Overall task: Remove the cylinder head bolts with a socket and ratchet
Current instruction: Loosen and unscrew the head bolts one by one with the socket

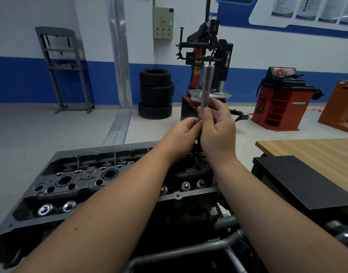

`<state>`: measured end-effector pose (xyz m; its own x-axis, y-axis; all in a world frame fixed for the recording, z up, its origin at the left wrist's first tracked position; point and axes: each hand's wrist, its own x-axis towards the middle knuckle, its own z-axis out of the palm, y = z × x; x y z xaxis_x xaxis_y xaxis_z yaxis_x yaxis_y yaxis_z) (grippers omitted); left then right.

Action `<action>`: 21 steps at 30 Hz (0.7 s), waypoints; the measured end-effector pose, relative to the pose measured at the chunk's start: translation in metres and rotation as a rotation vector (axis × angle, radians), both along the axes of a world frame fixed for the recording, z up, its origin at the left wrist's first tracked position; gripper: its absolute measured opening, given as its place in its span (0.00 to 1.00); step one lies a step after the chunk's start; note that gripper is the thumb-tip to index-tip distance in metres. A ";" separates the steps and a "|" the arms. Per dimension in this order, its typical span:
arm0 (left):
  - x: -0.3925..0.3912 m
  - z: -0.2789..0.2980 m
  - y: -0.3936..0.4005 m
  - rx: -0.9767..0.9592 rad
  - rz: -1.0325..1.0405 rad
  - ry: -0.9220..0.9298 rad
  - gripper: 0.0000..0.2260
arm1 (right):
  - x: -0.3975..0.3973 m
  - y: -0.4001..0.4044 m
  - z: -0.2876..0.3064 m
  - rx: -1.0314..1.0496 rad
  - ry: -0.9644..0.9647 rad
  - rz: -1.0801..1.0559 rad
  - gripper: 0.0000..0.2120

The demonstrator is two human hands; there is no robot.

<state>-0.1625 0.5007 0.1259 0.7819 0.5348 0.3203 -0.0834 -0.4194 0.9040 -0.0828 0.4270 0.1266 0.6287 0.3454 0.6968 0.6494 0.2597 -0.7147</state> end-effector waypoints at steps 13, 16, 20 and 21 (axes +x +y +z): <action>0.001 0.000 0.000 0.001 -0.033 0.004 0.16 | -0.002 0.002 -0.001 -0.054 -0.005 0.033 0.18; 0.001 0.002 -0.001 0.109 0.097 0.007 0.09 | -0.001 0.002 0.000 -0.066 -0.104 -0.102 0.13; 0.001 0.001 0.002 0.100 0.154 -0.027 0.05 | -0.002 -0.001 0.000 -0.014 -0.130 -0.141 0.11; 0.001 0.001 0.002 0.073 0.111 -0.026 0.06 | -0.003 -0.002 0.000 -0.010 -0.110 -0.115 0.13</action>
<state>-0.1618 0.5027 0.1264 0.7102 0.5918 0.3813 -0.0563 -0.4922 0.8687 -0.0855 0.4248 0.1264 0.5845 0.2831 0.7604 0.7490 0.1721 -0.6398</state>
